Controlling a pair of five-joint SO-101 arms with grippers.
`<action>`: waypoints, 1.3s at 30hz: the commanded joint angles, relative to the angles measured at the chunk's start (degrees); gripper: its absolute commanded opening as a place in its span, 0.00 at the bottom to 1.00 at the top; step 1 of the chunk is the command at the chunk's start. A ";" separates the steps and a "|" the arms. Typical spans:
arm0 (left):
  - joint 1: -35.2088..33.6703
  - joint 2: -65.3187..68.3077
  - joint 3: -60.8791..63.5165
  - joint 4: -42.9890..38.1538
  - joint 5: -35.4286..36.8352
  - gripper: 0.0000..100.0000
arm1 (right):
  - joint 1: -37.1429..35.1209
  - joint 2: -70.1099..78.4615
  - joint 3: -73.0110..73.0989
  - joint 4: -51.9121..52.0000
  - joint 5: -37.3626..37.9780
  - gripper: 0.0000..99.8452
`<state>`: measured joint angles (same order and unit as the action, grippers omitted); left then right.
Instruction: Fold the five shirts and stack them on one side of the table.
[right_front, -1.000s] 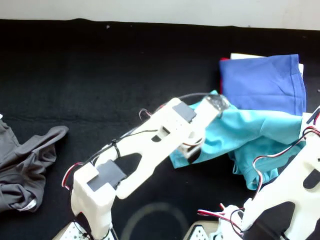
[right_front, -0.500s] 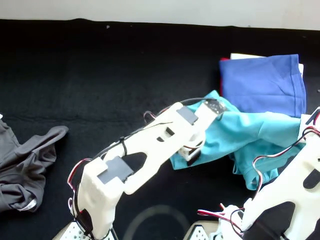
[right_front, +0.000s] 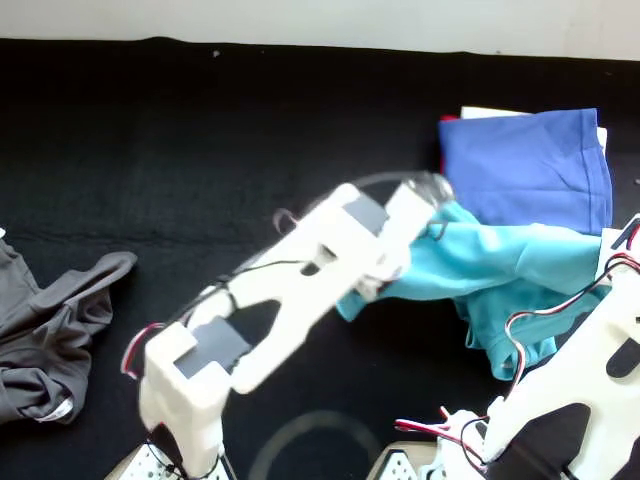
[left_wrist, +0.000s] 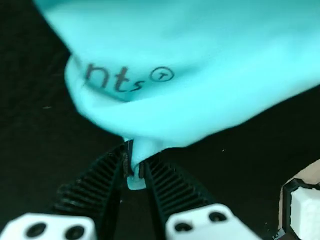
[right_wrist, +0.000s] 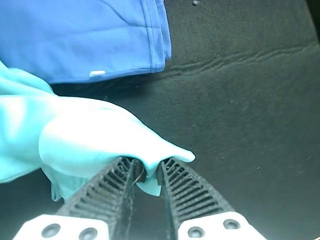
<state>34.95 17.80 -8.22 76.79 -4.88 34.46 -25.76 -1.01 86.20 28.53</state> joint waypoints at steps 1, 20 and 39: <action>-5.93 -5.76 -10.42 12.84 -6.59 0.01 | -3.91 -1.45 -0.66 -0.48 -7.38 0.01; -31.34 -31.87 -31.96 23.74 -10.99 0.01 | -26.24 -1.54 -34.07 -8.13 -13.54 0.01; -33.45 -52.00 -31.96 23.65 -10.99 0.01 | -29.58 -2.24 -61.49 2.15 -13.54 0.01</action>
<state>2.15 -32.84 -38.99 100.35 -15.60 7.65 -27.52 -58.07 84.44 15.52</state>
